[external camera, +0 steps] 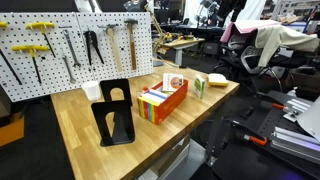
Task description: Take the book closest to you and put it in the box
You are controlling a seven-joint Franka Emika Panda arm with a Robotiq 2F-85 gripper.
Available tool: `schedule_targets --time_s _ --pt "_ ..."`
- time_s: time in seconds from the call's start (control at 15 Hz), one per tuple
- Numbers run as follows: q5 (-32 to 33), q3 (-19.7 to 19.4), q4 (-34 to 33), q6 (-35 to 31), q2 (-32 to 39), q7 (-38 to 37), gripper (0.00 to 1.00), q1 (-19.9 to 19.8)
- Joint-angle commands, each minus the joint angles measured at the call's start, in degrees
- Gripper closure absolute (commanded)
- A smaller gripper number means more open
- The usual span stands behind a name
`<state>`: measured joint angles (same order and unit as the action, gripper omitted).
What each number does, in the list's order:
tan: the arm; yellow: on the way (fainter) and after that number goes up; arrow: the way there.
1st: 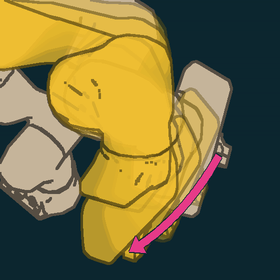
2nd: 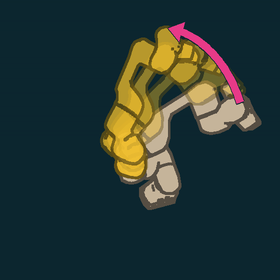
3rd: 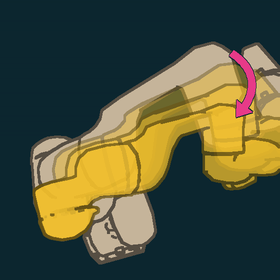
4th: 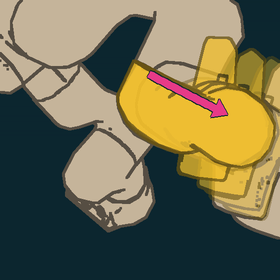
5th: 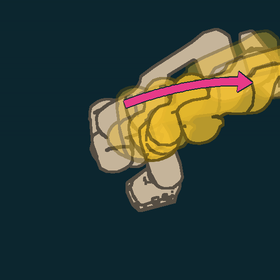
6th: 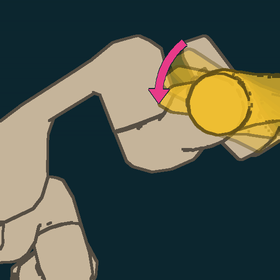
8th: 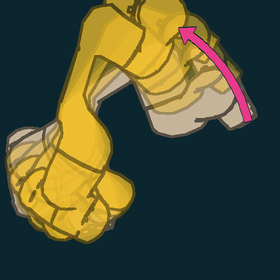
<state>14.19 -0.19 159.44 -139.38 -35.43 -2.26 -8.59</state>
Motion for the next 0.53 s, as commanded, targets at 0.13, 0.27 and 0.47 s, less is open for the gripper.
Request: schedule_targets --time_s 0.13,0.27,0.47 --pt "-0.08 0.05 -0.07 0.14 -0.03 0.05 0.00 -0.01" --pt "-0.08 0.05 -0.07 0.14 -0.03 0.05 0.00 -0.01" --pt "-0.08 0.05 -0.07 0.14 -0.03 0.05 0.00 -0.01"
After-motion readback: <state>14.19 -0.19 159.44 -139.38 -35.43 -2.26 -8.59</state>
